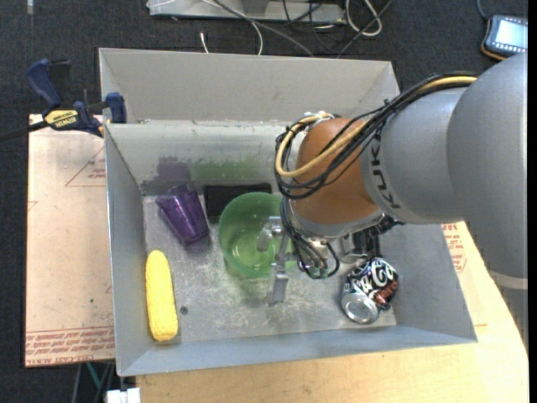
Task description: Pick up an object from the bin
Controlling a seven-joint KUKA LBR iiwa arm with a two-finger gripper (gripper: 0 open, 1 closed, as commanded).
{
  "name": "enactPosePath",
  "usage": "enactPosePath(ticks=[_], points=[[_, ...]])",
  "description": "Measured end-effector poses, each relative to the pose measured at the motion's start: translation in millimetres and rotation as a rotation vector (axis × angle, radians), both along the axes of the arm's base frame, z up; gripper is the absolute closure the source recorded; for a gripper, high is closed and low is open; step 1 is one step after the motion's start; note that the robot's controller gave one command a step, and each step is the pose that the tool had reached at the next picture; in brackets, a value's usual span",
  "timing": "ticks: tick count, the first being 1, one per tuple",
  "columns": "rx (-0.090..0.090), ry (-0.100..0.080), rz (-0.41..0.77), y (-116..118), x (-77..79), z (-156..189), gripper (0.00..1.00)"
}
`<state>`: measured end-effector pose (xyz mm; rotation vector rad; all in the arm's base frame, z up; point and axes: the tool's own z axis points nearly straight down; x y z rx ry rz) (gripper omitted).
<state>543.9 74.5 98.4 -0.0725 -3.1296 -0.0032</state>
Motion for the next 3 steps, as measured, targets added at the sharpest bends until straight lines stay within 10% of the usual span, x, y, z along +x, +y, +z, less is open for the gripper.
enactPosePath(ticks=[1,2,3], points=[[0.002,-0.024,0.125,5.4,-8.4,-28.6,0.00],[-0.003,0.034,-0.323,16.5,9.6,-28.7,1.00],[-0.003,0.034,-0.323,16.6,9.6,-28.7,1.00]])
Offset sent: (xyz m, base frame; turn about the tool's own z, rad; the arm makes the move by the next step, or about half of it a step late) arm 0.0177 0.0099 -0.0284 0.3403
